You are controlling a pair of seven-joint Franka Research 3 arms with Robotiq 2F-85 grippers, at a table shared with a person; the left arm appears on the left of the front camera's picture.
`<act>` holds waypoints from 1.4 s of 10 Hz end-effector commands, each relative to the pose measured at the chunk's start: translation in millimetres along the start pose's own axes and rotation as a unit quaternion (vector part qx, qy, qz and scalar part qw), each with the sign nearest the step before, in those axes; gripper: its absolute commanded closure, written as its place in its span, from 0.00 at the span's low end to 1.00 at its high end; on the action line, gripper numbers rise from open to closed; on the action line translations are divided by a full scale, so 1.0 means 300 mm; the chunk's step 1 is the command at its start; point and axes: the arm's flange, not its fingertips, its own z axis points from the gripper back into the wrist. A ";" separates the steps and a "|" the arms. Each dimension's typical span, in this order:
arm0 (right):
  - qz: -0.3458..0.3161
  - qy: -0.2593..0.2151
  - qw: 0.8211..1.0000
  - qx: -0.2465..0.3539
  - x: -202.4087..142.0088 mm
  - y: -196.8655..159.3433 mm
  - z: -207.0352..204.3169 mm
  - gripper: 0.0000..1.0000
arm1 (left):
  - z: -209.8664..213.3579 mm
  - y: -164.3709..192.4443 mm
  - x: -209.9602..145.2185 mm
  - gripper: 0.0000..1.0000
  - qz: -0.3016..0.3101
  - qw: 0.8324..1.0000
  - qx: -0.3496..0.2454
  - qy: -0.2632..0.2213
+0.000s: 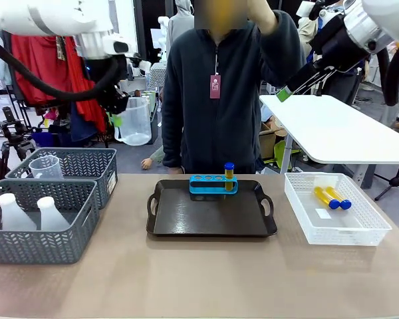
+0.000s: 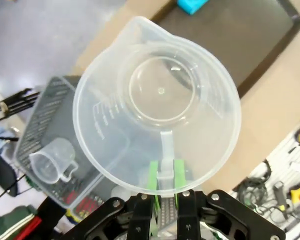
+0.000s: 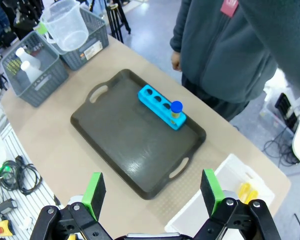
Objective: Prepare the laboratory tools.
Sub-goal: Pick up one Large Measuring Cup and place it on the Handle tray.
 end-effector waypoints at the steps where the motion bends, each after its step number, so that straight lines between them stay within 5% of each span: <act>1: 0.000 -0.001 1.000 0.002 0.000 0.000 0.003 0.00 | -0.049 -0.030 0.030 1.00 -0.048 0.999 -0.024 0.008; 7: 0.000 -0.001 1.000 0.002 0.000 0.000 0.003 0.00 | -0.278 -0.154 0.193 1.00 -0.112 0.990 -0.084 0.016; 14: 0.000 -0.001 1.000 0.002 0.000 0.000 0.003 0.00 | -0.260 -0.087 0.159 1.00 -0.086 0.992 -0.097 0.016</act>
